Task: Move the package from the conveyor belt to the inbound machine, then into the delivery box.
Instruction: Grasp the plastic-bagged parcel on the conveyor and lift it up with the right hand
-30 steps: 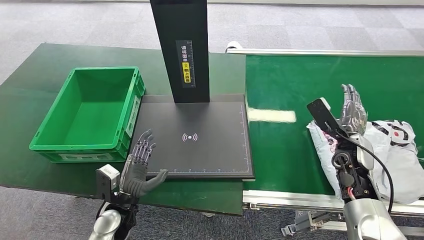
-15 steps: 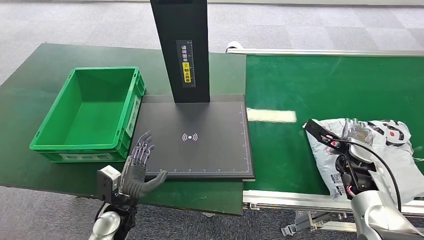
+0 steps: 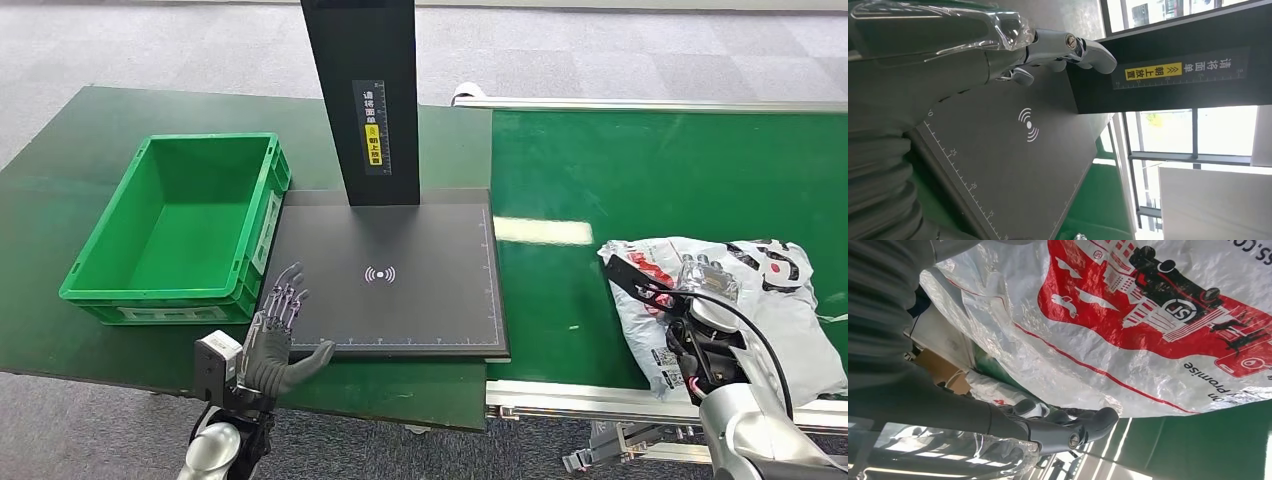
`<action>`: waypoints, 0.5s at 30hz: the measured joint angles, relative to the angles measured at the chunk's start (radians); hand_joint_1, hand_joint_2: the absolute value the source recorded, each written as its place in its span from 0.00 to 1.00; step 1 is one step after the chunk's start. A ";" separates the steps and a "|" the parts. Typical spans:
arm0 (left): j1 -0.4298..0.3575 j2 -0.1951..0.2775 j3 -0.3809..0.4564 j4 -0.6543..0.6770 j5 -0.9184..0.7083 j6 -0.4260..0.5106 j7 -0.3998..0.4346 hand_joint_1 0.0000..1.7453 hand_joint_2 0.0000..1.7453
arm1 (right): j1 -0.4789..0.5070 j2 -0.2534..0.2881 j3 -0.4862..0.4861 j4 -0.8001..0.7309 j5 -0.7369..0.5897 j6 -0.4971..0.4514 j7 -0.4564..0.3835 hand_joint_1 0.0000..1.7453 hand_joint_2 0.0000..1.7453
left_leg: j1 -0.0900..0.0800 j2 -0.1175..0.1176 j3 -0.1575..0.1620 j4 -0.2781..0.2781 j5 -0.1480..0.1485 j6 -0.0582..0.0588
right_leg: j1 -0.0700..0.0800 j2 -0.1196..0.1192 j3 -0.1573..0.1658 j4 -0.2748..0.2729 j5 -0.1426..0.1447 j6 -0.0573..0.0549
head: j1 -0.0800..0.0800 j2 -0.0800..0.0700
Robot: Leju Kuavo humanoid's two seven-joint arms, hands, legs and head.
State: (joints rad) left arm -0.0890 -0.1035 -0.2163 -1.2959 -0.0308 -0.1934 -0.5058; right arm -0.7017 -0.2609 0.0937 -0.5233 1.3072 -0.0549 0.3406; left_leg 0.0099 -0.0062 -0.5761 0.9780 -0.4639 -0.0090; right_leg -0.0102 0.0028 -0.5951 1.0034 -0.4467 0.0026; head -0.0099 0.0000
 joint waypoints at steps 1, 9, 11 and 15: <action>0.000 0.000 0.000 0.000 0.000 0.000 0.000 0.00 1.00 | -0.001 0.000 0.000 0.002 0.003 0.009 0.000 0.00 1.00 | 0.000 0.000 0.000 0.000 0.000 0.000 | 0.000 0.000 0.000 0.000 0.000 0.000 | 0.000 0.000; 0.000 -0.004 0.001 0.000 -0.008 0.008 0.005 0.00 1.00 | 0.000 0.007 0.008 0.030 0.034 0.123 -0.014 0.23 1.00 | 0.000 0.000 0.000 0.000 0.000 0.000 | 0.000 0.000 0.000 0.000 0.000 0.000 | 0.000 0.000; -0.001 -0.005 0.003 0.000 -0.010 0.009 0.008 0.00 1.00 | 0.002 0.009 0.011 0.038 0.038 0.140 -0.030 0.73 1.00 | 0.000 0.000 0.000 0.000 0.000 0.000 | 0.000 0.000 0.000 0.000 0.000 0.000 | 0.000 0.000; -0.002 -0.008 0.007 0.002 -0.012 0.011 0.009 0.00 1.00 | 0.005 0.013 0.019 0.053 0.040 0.166 -0.062 1.00 1.00 | 0.000 0.000 0.000 0.000 0.000 0.000 | 0.000 0.000 0.000 0.000 0.000 0.000 | 0.000 0.000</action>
State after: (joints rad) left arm -0.0906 -0.1116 -0.2092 -1.2937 -0.0426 -0.1827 -0.4969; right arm -0.6962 -0.2480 0.1131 -0.4703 1.3474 0.1110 0.2790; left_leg 0.0099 -0.0061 -0.5758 0.9780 -0.4639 -0.0090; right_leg -0.0102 0.0029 -0.5951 1.0033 -0.4467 0.0026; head -0.0100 0.0000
